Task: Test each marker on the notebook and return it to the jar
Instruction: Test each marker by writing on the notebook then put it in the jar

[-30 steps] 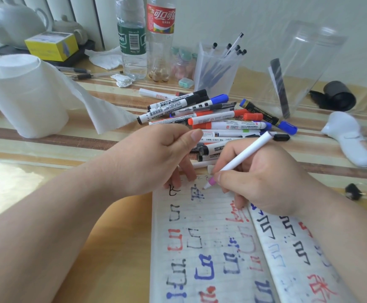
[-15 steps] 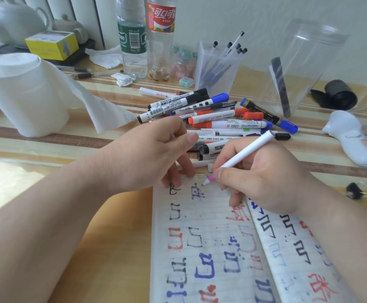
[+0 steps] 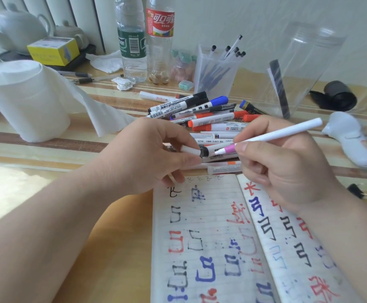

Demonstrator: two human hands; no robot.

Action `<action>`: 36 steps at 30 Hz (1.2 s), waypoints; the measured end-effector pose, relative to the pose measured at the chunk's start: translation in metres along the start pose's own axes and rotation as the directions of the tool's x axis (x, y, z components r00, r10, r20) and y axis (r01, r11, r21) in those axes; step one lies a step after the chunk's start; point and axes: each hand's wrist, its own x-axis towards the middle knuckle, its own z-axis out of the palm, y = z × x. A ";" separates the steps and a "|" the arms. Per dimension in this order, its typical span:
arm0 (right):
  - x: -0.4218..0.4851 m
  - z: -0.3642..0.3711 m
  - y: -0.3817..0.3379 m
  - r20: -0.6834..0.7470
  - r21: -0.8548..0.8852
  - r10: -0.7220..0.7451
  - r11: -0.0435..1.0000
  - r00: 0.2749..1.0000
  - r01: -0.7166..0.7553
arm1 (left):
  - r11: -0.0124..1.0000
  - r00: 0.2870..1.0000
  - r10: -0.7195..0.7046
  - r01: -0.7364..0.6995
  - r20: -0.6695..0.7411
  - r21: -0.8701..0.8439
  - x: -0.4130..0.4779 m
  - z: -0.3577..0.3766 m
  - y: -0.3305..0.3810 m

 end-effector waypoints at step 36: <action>-0.008 0.010 -0.005 0.064 -0.335 -0.024 0.941 0.998 0.044 | 0.949 0.972 0.234 -0.232 0.020 0.215 -0.013 0.019 0.013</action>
